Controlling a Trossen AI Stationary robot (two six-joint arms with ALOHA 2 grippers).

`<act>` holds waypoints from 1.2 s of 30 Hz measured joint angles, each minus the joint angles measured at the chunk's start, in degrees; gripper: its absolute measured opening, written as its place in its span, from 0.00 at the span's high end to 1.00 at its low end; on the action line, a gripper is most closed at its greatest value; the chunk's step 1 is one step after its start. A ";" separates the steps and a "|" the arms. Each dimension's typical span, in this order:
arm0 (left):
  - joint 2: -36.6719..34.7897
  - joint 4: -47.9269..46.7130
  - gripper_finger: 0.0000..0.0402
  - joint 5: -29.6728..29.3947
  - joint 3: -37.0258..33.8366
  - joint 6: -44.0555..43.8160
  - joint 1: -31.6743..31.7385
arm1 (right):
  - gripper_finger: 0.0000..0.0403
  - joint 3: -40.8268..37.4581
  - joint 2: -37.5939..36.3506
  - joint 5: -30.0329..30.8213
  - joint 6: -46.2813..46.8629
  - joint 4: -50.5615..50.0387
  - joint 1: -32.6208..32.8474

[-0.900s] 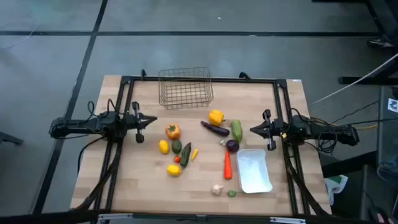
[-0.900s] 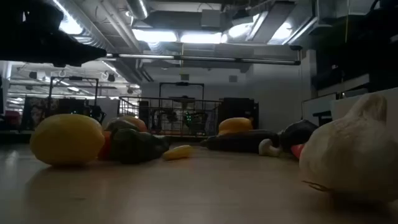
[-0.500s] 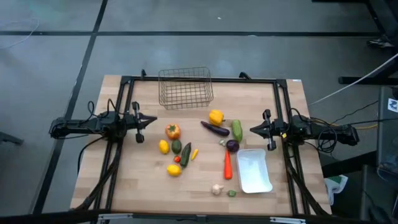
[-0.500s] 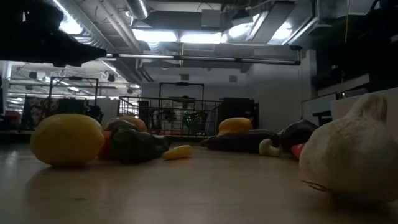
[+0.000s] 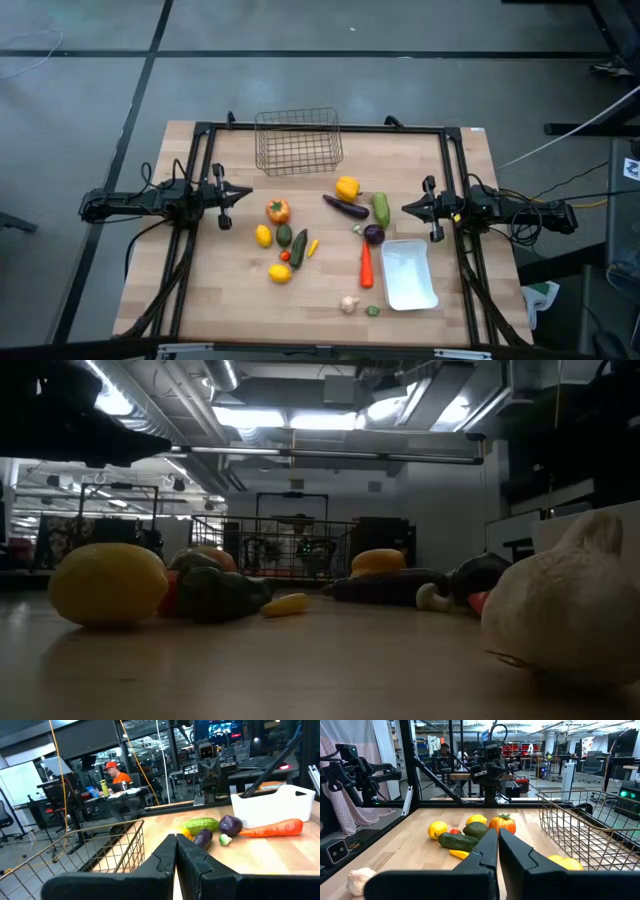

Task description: Sort produce into baskets

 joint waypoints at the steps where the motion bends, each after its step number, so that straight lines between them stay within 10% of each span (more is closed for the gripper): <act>1: 0.00 -0.02 0.99 -0.01 0.00 -0.01 -0.02 | 0.95 0.00 0.00 0.02 0.01 0.00 0.00; 36: 0.00 -0.01 0.99 -0.02 0.01 -11.40 0.01 | 0.95 0.00 0.01 0.02 0.01 0.29 0.00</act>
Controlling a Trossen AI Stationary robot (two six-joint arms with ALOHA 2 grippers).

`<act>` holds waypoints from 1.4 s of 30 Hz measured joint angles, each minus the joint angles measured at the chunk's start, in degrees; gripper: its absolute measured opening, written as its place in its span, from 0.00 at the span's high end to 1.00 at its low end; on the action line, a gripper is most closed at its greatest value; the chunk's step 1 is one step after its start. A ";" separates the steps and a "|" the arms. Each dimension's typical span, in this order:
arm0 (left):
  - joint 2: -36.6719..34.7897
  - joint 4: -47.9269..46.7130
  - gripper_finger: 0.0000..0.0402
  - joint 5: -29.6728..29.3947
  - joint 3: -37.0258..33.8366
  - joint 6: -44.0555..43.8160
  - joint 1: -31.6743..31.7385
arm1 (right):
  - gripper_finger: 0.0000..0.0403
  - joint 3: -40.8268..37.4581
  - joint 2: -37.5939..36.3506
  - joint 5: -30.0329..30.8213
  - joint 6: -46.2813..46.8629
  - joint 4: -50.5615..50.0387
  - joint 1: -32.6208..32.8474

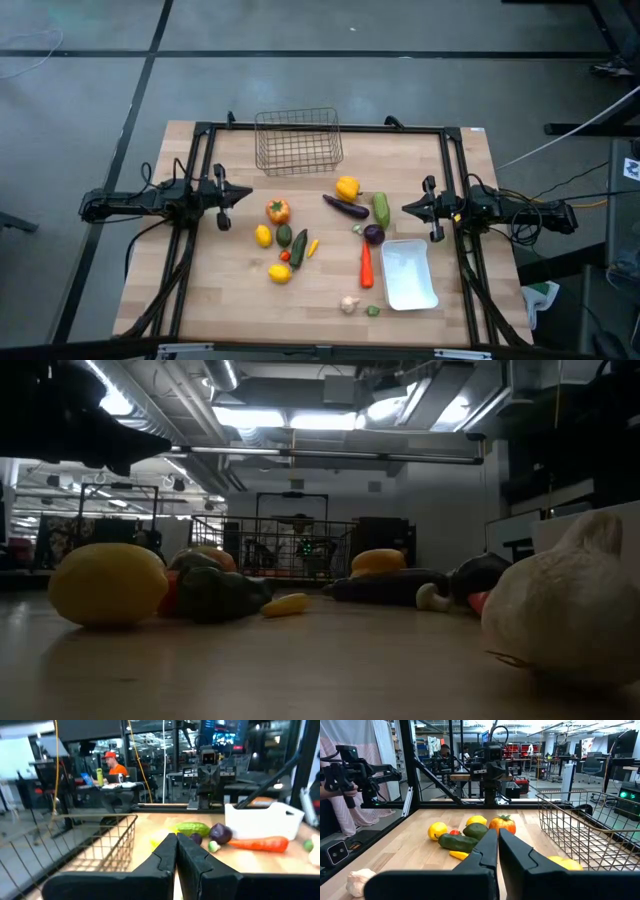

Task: Sort produce into baskets
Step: Put the tomato into the mesh basket

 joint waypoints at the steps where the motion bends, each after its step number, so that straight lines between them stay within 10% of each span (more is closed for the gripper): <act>1: 0.00 -0.01 0.99 0.00 -0.01 -1.70 0.00 | 0.95 0.00 0.01 0.00 0.02 -0.01 0.00; 12: 0.00 0.11 0.96 -1.16 -0.01 -12.00 0.00 | 0.95 0.00 0.01 0.02 0.68 0.01 0.00; 29: 0.02 3.72 0.38 -3.06 -0.01 -30.68 0.00 | 0.95 0.00 0.00 0.04 0.67 0.01 0.00; 42: 0.39 9.25 0.30 -2.66 3.43 -38.20 0.00 | 0.95 0.00 0.01 0.04 0.66 -0.04 0.00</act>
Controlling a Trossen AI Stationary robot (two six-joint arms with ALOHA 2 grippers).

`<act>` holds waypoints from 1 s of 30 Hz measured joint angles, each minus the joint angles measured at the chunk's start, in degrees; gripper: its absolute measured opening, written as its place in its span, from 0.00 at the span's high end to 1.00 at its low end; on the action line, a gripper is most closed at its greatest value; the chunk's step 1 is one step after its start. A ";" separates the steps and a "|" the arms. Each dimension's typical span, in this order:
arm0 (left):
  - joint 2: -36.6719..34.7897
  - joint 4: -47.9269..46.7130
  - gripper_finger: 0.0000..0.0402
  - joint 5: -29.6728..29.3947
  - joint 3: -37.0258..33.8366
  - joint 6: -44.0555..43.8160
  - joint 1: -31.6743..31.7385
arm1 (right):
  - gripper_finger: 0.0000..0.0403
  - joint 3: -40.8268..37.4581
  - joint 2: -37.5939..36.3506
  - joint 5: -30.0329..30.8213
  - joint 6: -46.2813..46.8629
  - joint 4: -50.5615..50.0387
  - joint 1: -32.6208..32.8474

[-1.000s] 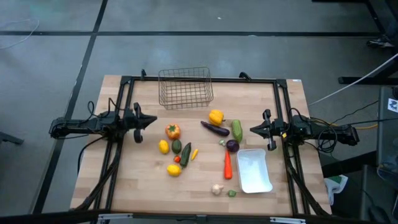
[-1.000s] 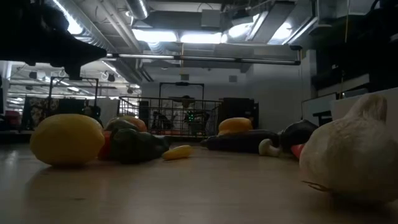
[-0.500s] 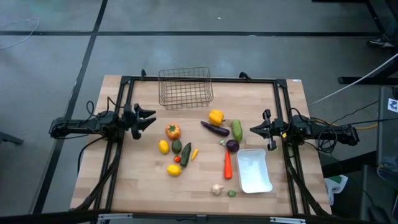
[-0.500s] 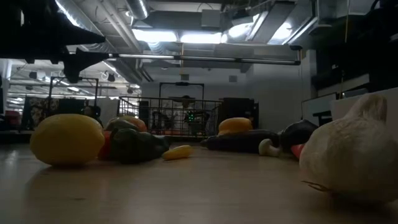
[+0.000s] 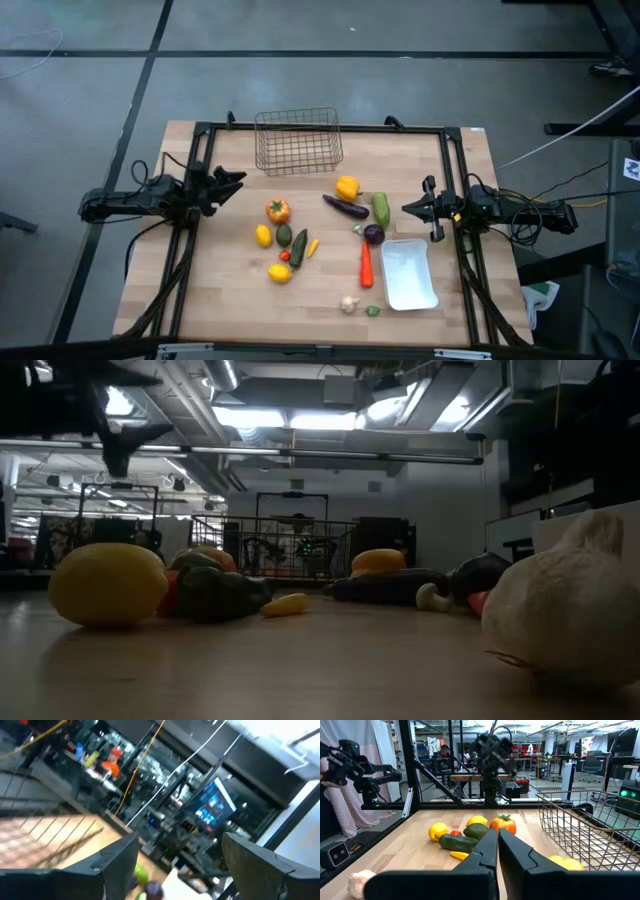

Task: Sort produce into baskets
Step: Put the tomato into the mesh basket

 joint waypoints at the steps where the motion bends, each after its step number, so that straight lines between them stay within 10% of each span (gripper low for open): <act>1: 0.41 0.00 0.30 0.00 1.04 0.16 0.00 | 0.95 0.00 0.00 0.00 0.00 -0.02 0.00; 13: 20.56 -11.87 0.30 0.32 20.58 2.75 0.00 | 0.95 0.00 -0.02 3.36 -0.06 -0.17 0.00; 30: 52.25 -37.44 0.30 9.93 36.81 -17.50 0.00 | 0.95 0.00 -0.02 2.91 -0.04 -0.17 0.00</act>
